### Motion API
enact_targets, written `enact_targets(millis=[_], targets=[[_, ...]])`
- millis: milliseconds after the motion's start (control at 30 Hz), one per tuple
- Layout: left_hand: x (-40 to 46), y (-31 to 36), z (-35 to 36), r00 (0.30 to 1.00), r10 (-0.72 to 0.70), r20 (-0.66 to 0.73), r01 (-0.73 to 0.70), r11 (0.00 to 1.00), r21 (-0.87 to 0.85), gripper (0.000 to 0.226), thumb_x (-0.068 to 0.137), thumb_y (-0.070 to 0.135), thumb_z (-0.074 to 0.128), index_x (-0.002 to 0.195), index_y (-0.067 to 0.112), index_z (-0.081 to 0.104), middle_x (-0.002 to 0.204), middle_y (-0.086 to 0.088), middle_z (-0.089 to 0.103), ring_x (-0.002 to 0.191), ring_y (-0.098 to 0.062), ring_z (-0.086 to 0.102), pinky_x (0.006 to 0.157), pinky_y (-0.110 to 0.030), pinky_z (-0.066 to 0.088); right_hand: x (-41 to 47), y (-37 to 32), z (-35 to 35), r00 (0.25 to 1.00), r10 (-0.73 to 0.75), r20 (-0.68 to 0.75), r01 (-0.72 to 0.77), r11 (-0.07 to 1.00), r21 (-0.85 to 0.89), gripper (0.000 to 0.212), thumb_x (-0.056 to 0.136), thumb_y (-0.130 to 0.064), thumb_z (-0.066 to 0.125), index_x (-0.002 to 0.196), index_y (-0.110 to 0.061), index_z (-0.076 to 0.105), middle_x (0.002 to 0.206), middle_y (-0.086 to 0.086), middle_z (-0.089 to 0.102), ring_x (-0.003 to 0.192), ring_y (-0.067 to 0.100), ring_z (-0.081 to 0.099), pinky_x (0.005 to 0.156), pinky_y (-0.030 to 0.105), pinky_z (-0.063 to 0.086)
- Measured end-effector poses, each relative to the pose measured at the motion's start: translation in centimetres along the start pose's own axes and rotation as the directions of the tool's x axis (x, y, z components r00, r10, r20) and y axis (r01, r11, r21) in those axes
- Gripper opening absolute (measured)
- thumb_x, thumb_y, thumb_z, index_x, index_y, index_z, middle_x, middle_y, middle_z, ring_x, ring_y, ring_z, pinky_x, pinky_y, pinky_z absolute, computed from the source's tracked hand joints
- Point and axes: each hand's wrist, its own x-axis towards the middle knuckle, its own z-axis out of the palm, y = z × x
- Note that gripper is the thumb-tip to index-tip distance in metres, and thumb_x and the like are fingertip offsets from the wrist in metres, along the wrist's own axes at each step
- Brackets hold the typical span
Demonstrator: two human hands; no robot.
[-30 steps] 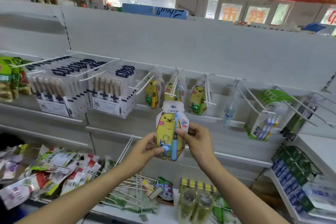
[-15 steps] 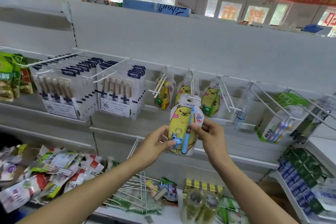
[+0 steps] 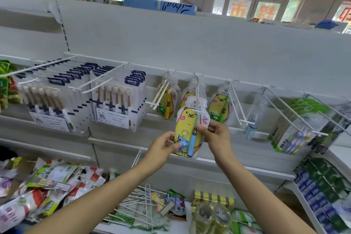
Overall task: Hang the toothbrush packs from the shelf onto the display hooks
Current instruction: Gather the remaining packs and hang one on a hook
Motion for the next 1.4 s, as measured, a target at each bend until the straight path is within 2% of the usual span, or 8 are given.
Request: enact_targets(millis=[167, 300, 433, 667, 733, 867, 1067, 1400], targets=[[5.0, -0.7, 0.2, 0.998, -0.055, -0.034, 0.056, 0.998, 0.035, 0.012, 0.09, 0.027, 0.069, 0.1, 0.027, 0.063, 0.09, 0.005, 0.07, 0.082, -0.013, 0.064, 0.074, -0.028, 0.052, 4.5, 0.4, 0.2, 1.0, 0.011, -0.014, -0.011, 1.0, -0.026, 0.016, 0.092, -0.004, 0.065, 0.096, -0.017, 0.074, 0.089, -0.002, 0.078, 0.083, 0.011, 0.075, 0.067, 0.022, 0.059], [8.4, -1.6, 0.5, 0.993, -0.092, -0.07, 0.094, 0.995, 0.023, 0.036, 0.073, 0.052, 0.069, 0.098, 0.026, 0.064, 0.092, 0.003, 0.07, 0.082, -0.013, 0.064, 0.075, -0.031, 0.052, 7.8, 1.0, 0.2, 0.998, 0.044, -0.046, -0.046, 0.998, -0.039, 0.014, 0.093, -0.008, 0.065, 0.105, -0.008, 0.073, 0.096, 0.005, 0.077, 0.083, 0.012, 0.074, 0.065, 0.019, 0.057], [10.1, -2.5, 0.9, 0.99, -0.11, -0.092, 0.112, 0.993, 0.023, 0.008, 0.086, 0.031, 0.068, 0.086, 0.028, 0.06, 0.082, 0.008, 0.065, 0.078, -0.012, 0.059, 0.07, -0.027, 0.046, 9.6, 1.9, 0.1, 0.996, 0.067, -0.056, -0.071, 0.995, -0.072, 0.017, 0.094, -0.012, 0.064, 0.108, -0.008, 0.073, 0.099, 0.006, 0.077, 0.09, 0.017, 0.074, 0.07, 0.021, 0.058], [9.7, -2.1, 1.4, 0.991, -0.089, -0.098, 0.094, 0.995, 0.045, 0.011, 0.095, 0.017, 0.062, 0.091, 0.027, 0.06, 0.083, 0.007, 0.063, 0.078, -0.011, 0.058, 0.07, -0.023, 0.046, 10.3, 2.7, -0.3, 0.998, 0.05, -0.047, -0.056, 0.987, -0.148, 0.017, 0.095, -0.018, 0.064, 0.109, -0.012, 0.072, 0.103, 0.004, 0.076, 0.096, 0.016, 0.072, 0.085, 0.033, 0.059], [9.3, -1.9, 1.3, 0.986, -0.117, -0.117, 0.131, 0.984, 0.122, 0.005, 0.096, 0.028, 0.062, 0.1, 0.027, 0.061, 0.092, 0.006, 0.066, 0.086, -0.013, 0.062, 0.077, -0.029, 0.05, 10.0, 2.6, -0.5, 0.999, 0.03, -0.018, -0.033, 0.974, -0.225, 0.015, 0.096, -0.023, 0.062, 0.106, -0.016, 0.071, 0.102, 0.002, 0.076, 0.096, 0.015, 0.072, 0.086, 0.034, 0.058], [7.4, -2.1, 0.4, 0.963, -0.168, -0.21, 0.242, 0.882, 0.404, 0.027, 0.092, 0.031, 0.065, 0.116, 0.021, 0.059, 0.102, 0.007, 0.062, 0.093, -0.013, 0.062, 0.087, -0.033, 0.051, 8.2, 2.4, -2.1, 1.0, 0.016, -0.026, -0.027, 0.89, -0.456, 0.028, 0.096, -0.033, 0.061, 0.114, -0.012, 0.066, 0.101, -0.002, 0.07, 0.092, 0.011, 0.065, 0.078, 0.024, 0.053], [3.0, -0.2, 0.4, 0.977, 0.172, 0.124, -0.209, 0.685, 0.697, 0.03, 0.095, 0.032, 0.061, 0.124, 0.027, 0.061, 0.123, 0.01, 0.062, 0.112, -0.01, 0.058, 0.095, -0.03, 0.047, 2.6, 2.7, -7.3, 0.986, -0.125, 0.113, 0.167, 0.617, -0.769, 0.033, 0.094, -0.022, 0.065, 0.125, -0.013, 0.062, 0.121, 0.002, 0.068, 0.113, 0.017, 0.062, 0.1, 0.036, 0.05], [1.4, 4.3, 6.8, 0.795, 0.335, 0.506, -0.607, 0.451, 0.655, 0.045, 0.095, 0.05, 0.05, 0.137, 0.033, 0.051, 0.135, 0.01, 0.054, 0.126, -0.007, 0.046, 0.105, -0.026, 0.039, -6.9, -0.1, -16.1, 0.904, -0.168, 0.394, 0.426, 0.251, -0.869, 0.042, 0.095, -0.027, 0.061, 0.135, -0.02, 0.054, 0.137, -0.002, 0.056, 0.126, 0.019, 0.052, 0.102, 0.035, 0.046]])
